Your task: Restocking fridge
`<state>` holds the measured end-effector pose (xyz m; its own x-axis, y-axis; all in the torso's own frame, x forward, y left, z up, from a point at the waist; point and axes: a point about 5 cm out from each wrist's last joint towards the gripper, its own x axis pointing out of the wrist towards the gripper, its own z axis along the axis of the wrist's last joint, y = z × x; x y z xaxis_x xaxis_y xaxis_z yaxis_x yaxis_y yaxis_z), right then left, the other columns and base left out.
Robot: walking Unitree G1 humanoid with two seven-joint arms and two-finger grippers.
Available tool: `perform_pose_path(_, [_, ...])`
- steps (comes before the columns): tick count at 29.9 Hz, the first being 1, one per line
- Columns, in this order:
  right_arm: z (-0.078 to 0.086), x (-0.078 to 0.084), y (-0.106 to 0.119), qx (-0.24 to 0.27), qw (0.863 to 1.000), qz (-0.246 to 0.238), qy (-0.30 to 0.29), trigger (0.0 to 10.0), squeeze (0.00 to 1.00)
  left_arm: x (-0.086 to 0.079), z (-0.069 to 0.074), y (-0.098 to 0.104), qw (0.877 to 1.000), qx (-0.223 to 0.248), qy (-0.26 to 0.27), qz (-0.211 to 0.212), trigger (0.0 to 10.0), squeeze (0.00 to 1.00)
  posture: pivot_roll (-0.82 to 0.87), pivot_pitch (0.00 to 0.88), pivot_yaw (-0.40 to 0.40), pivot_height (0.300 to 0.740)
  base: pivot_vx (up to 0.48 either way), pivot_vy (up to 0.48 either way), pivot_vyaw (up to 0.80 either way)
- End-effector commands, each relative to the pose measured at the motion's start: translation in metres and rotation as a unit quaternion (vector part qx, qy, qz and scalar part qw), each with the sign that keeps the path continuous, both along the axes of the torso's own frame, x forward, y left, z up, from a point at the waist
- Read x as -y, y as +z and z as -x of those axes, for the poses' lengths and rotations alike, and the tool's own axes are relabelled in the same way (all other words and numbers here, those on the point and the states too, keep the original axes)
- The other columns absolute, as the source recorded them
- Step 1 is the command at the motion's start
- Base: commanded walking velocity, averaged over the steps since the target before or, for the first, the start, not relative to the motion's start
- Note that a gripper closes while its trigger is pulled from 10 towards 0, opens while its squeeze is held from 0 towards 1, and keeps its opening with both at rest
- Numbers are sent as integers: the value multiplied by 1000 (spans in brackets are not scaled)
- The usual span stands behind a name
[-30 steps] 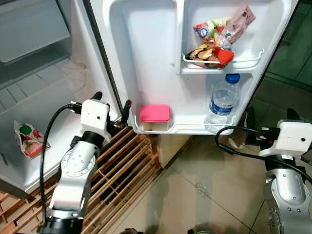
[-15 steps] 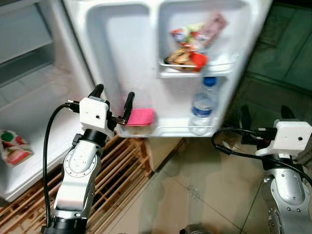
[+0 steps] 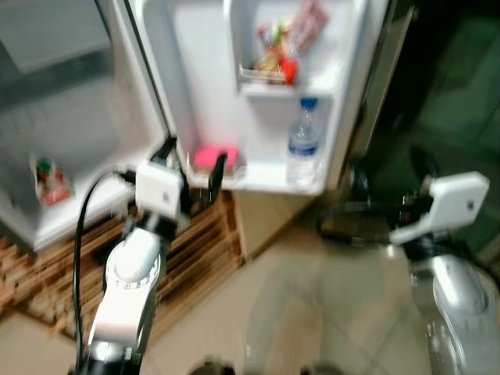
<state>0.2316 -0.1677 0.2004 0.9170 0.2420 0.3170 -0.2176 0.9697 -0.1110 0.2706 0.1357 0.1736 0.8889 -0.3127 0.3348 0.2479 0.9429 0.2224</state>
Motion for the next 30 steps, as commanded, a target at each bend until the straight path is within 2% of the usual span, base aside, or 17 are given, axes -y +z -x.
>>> perform_pose_path(1, [-1, -3, 2, -2, 1000, -6, 15, 10000, 12, 3, -6, -3, 1000, -16, 3, -17, 10000, 0, -271, 0, 85, 740, 0, 0, 0])
perform_pose_path(8, [-7, 1, -5, -13, 1000, -4, -15, 10000, 0, 8, -13, -2, 1000, -16, -8, -26, 10000, 0, -272, 0, 90, 740, 0, 0, 0])
perform_pose_path(12, [-6, 3, -13, -34, 999, 0, -25, 10000, 4, 9, -18, -1, 1000, -19, 1, -23, 10000, 0, -275, 0, 93, 740, 0, -334, 105])
perform_pose_path(25, [-7, 5, -28, -57, 998, 10, -36, 10000, 20, 17, -20, 2, 999, -6, -18, -32, 10000, 0, -273, 0, 95, 740, 0, -459, 687])
perform_pose_path(30, [-6, 1, -31, -61, 998, 10, -32, 10000, 16, 18, -21, 3, 999, -5, -19, -31, 10000, 0, -272, 0, 97, 740, 0, -461, 656])
